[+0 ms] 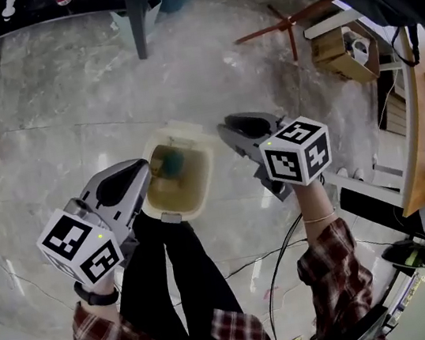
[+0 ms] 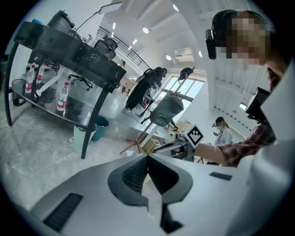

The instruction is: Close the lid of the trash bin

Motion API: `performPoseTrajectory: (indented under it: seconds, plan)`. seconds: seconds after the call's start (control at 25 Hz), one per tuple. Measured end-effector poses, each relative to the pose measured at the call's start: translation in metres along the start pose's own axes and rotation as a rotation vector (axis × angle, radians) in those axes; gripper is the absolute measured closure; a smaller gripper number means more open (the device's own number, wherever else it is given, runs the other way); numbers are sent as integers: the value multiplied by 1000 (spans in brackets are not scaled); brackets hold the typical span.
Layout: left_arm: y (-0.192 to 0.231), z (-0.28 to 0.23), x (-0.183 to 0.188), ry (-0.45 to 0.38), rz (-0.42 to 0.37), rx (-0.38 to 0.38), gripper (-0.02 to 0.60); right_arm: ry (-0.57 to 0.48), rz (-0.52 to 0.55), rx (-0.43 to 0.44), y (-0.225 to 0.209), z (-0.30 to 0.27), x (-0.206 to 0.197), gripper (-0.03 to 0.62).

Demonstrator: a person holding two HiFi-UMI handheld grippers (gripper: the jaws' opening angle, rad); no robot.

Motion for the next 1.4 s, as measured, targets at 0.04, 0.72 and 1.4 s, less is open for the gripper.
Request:
performPoseTrajectory:
  seconds: [0.04, 0.72, 1.4]
  plan:
    - [1, 2, -2, -1, 4, 4, 571, 29, 3, 28, -3, -3, 0, 511]
    - [-7, 12, -11, -41, 44, -10, 571, 235, -119, 347, 15, -21, -33, 511]
    - [-5, 12, -65, 54, 66, -24, 571, 142, -115, 227, 101, -37, -152, 513]
Point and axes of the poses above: the fingertips, and each gripper's own axes: z backward along the fingers, y to its left, x out of its top, the point moved 8 cm from there along z, backward along the fingers, and after that the axes turned 6 degrees about -x, right-handed, at the moved point
